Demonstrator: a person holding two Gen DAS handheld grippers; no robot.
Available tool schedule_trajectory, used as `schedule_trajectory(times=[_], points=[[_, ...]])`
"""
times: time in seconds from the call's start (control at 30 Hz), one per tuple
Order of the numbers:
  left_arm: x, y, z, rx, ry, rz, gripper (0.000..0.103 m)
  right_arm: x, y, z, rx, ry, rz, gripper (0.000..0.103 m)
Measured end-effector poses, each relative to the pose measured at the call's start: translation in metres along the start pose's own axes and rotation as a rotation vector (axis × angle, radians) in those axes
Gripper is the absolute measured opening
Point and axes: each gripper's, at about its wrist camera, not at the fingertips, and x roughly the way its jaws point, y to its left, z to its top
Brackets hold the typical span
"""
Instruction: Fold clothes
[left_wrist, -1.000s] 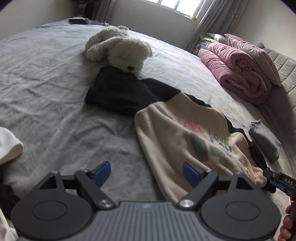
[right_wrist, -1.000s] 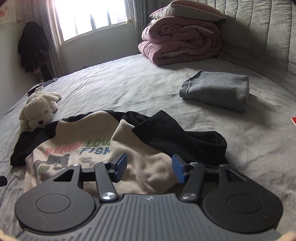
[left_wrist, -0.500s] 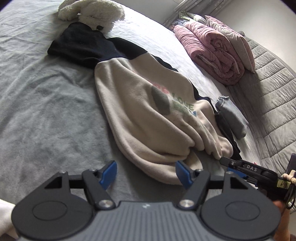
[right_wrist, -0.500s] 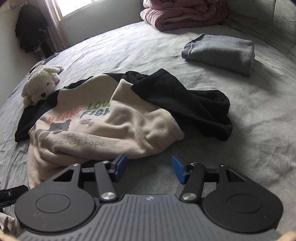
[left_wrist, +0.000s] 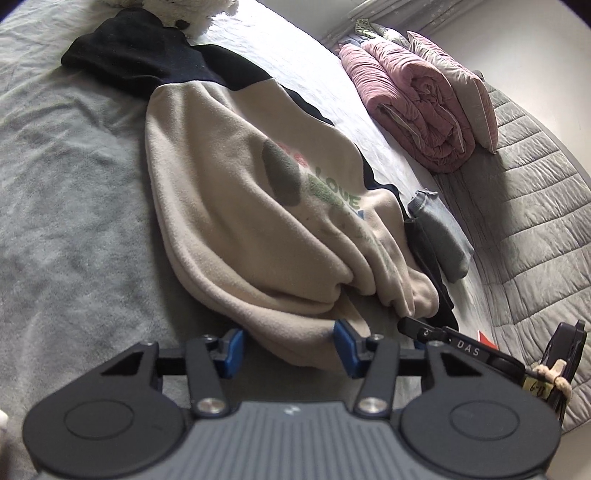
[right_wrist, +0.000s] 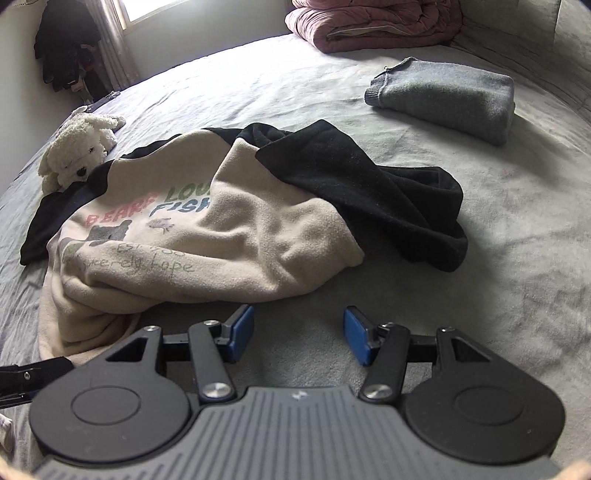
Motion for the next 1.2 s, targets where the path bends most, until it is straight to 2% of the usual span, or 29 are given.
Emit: schedule_trajectory(times=[0.13,0.2,0.3,0.37,0.43,0.53,0.6,0.7,0.73,1.0,1.2], points=[[-0.004,0.008,0.003,-0.087,-0.012,-0.044,0.048,-0.001,0.001,0.002,0.019,-0.002,0.037,0.058],[-0.003,0.009,0.003,-0.089,-0.011,-0.039,0.047,-0.002,0.001,0.003,0.029,-0.005,0.057,0.058],[0.000,0.011,0.003,-0.092,-0.001,-0.023,0.031,0.000,0.002,0.004,0.051,-0.013,0.083,0.058],[0.001,0.013,0.004,-0.099,0.010,-0.020,0.012,0.001,0.001,0.006,0.073,-0.027,0.100,0.058],[-0.004,0.012,0.006,-0.089,0.001,-0.025,0.007,0.003,0.000,0.009,0.101,-0.046,0.122,0.058],[-0.014,0.004,0.007,-0.019,-0.042,-0.010,0.005,0.006,-0.003,0.013,0.149,-0.069,0.150,0.058],[-0.021,-0.002,0.008,0.036,-0.075,0.003,0.005,0.008,-0.004,0.016,0.177,-0.078,0.158,0.049],[-0.030,-0.007,0.009,0.088,-0.111,0.015,0.005,0.011,-0.003,0.018,0.191,-0.090,0.146,0.020],[-0.032,-0.008,0.009,0.101,-0.121,0.017,0.005,0.010,-0.003,0.019,0.193,-0.106,0.138,0.007],[-0.066,-0.010,0.020,0.155,-0.220,-0.021,0.005,-0.023,0.009,0.034,0.145,-0.309,0.127,0.006],[-0.091,-0.008,0.031,0.175,-0.317,-0.023,0.005,-0.026,0.016,0.051,0.098,-0.396,0.113,0.005]])
